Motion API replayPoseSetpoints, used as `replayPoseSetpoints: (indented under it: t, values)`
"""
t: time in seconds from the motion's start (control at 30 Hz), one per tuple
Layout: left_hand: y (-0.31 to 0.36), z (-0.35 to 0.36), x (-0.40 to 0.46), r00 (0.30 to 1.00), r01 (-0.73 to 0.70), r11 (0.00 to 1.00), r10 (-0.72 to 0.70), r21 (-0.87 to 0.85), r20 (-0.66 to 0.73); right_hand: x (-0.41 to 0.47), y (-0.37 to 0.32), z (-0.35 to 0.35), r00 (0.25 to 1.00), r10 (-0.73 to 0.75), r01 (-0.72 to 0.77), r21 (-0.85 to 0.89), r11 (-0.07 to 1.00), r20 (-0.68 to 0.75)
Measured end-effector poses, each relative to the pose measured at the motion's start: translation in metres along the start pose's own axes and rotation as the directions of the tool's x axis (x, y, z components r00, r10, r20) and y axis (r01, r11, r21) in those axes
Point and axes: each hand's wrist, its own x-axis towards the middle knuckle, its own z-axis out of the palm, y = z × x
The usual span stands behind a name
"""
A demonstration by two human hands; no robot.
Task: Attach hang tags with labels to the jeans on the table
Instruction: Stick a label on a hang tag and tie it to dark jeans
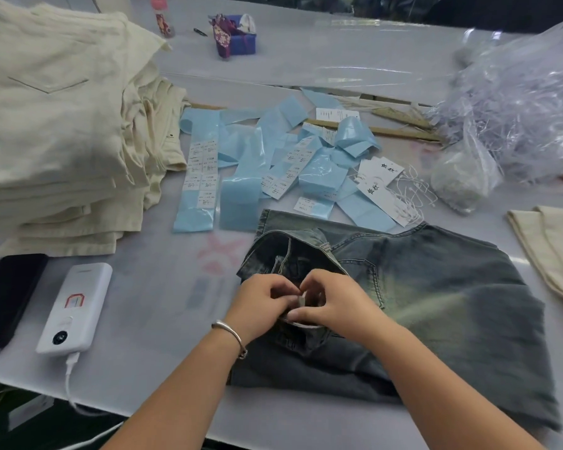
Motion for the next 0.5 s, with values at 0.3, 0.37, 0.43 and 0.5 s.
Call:
replayPoseSetpoints:
  t: [0.3,0.37,0.43,0.5]
  values:
    - [0.020,-0.002,-0.005,0.970,-0.147,0.886,0.043,-0.440,-0.239,-0.009,-0.013,0.009,0.964,0.039,0.068,0.385,0.920,-0.264]
    - [0.020,-0.004,-0.004,0.983,-0.108,0.875,0.023,-0.473,-0.182,-0.010,-0.010,0.007,0.960,0.119,0.041,0.546,0.837,-0.254]
    - [0.018,-0.005,-0.004,0.996,-0.050,0.892,0.011,-0.449,-0.090,-0.011,-0.005,0.006,0.957,0.225,-0.034,0.698,0.716,-0.184]
    - [0.017,-0.003,-0.005,1.000,-0.005,0.912,-0.007,-0.410,-0.028,-0.013,0.001,0.006,0.951,0.284,-0.083,0.775,0.626,-0.127]
